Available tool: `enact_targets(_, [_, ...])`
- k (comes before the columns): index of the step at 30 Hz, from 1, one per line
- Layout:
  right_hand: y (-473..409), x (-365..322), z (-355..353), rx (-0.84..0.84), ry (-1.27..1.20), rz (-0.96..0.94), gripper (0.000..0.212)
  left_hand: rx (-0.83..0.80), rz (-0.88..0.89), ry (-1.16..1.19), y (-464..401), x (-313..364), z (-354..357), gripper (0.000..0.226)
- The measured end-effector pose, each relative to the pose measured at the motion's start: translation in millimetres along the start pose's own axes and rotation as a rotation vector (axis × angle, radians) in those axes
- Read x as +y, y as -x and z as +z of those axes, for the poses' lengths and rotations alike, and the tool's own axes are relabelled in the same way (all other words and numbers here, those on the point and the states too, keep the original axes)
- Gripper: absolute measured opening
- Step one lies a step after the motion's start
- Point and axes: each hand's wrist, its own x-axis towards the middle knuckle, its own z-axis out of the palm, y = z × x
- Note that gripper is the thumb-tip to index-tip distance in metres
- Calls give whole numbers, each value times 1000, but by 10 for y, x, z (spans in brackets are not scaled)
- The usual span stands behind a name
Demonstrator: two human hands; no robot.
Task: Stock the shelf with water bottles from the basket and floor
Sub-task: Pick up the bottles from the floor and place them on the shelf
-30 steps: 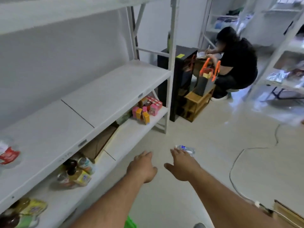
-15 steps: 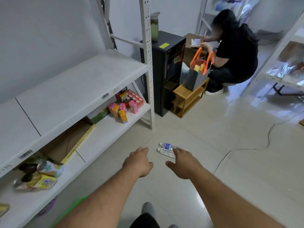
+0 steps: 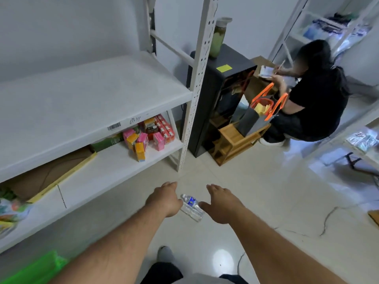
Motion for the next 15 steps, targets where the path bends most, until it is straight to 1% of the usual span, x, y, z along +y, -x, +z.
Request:
enact_targets(4, [-304,41,-262,-17,42,-56,64,25,-26,28,-192,173,-241,73])
enact_targets(7, [-623,95,-439,-28,106,-123,67,51,-72,58,-407,253,-334,73])
enact_targets(10, [-1003,180,-537,-73,167,-222,69,68,-150,98,-634,312,-322,74])
enact_targets(15, [-1651,472,-744,-151,246,-392,73,77,-330,166,-952,568,-159,75])
